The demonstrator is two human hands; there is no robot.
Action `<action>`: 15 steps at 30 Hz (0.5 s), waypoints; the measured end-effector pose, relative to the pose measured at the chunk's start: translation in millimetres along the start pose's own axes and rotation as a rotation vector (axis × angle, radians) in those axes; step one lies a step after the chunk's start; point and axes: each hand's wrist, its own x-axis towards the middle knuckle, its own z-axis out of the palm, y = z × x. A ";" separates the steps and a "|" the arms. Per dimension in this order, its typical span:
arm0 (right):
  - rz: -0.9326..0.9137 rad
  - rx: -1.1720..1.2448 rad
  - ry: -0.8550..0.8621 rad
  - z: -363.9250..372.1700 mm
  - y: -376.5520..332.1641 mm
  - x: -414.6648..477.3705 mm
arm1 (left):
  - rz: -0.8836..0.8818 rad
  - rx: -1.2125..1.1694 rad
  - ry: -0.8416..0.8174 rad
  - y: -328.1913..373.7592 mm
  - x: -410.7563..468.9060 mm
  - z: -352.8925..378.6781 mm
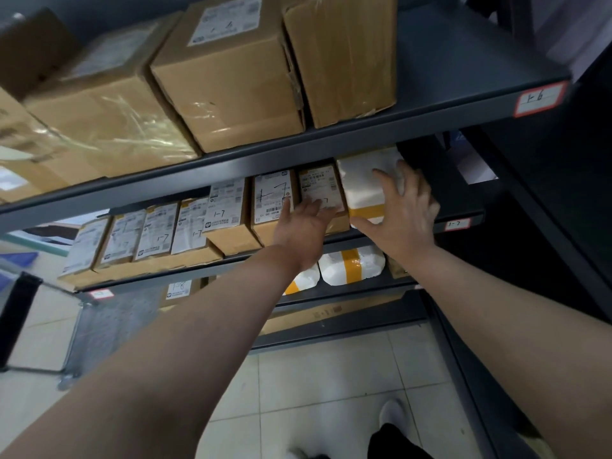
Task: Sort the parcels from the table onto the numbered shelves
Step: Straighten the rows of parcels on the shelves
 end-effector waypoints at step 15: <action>-0.149 -0.001 -0.247 87.7 -120.0 -156.1 | -0.044 -0.101 -0.175 -120.0 -174.7 105.5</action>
